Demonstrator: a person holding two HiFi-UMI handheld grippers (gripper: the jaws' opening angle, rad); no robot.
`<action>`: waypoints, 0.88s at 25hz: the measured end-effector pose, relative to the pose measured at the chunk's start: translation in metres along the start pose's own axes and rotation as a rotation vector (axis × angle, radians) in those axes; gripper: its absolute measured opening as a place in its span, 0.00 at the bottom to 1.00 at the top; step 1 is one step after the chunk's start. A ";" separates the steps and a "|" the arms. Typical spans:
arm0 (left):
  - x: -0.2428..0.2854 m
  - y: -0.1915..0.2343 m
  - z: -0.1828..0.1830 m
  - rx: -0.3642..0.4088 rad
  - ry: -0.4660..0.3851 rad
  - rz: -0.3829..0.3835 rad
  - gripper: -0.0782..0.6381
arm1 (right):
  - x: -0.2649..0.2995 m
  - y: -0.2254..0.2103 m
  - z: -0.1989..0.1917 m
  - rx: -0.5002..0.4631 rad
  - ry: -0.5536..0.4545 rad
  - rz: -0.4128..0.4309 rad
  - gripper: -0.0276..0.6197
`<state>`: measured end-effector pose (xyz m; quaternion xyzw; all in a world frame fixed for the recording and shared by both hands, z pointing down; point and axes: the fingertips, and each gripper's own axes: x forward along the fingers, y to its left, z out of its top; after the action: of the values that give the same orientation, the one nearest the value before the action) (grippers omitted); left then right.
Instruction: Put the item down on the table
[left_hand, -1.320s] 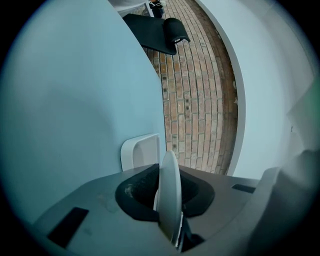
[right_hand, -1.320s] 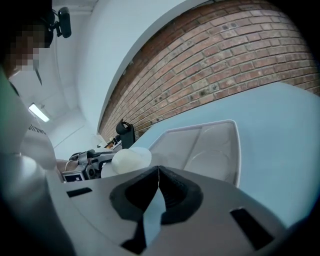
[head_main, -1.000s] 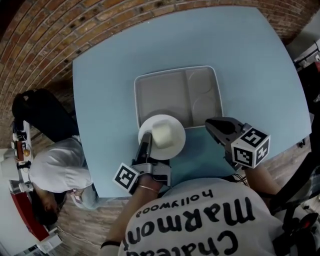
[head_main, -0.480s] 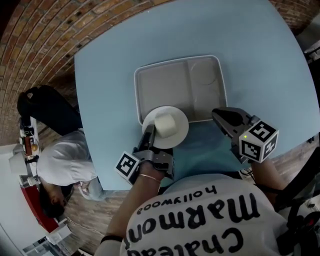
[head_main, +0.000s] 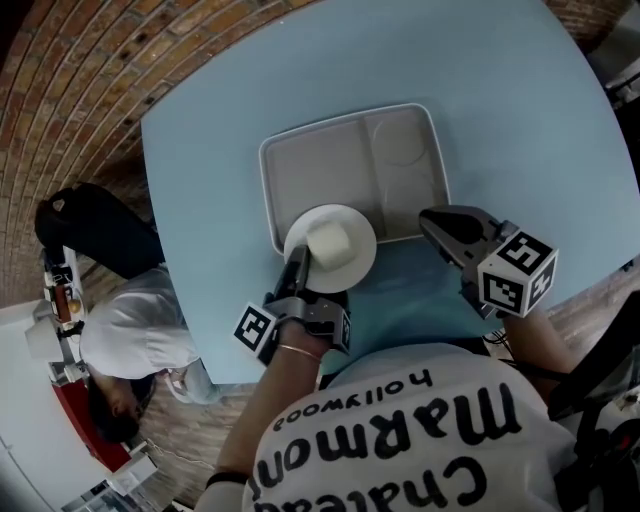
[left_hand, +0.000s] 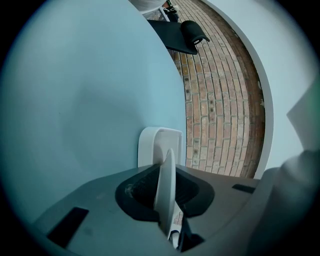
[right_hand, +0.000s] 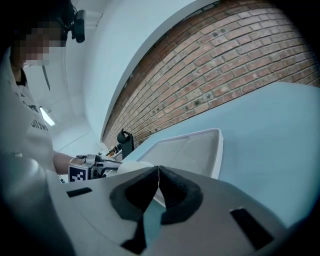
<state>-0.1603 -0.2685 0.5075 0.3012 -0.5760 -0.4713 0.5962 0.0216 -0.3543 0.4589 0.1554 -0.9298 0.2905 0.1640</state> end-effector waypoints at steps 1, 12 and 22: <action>0.001 -0.001 0.001 -0.004 -0.002 -0.003 0.16 | 0.000 0.000 0.000 0.003 -0.002 0.000 0.06; 0.008 -0.009 0.008 0.014 -0.051 -0.009 0.16 | -0.001 -0.001 0.000 0.019 -0.005 -0.005 0.06; 0.010 -0.014 0.022 0.223 -0.074 0.048 0.21 | -0.001 -0.002 0.000 0.027 -0.006 -0.006 0.06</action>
<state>-0.1861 -0.2789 0.5021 0.3339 -0.6535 -0.4007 0.5486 0.0237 -0.3557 0.4594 0.1614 -0.9258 0.3021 0.1598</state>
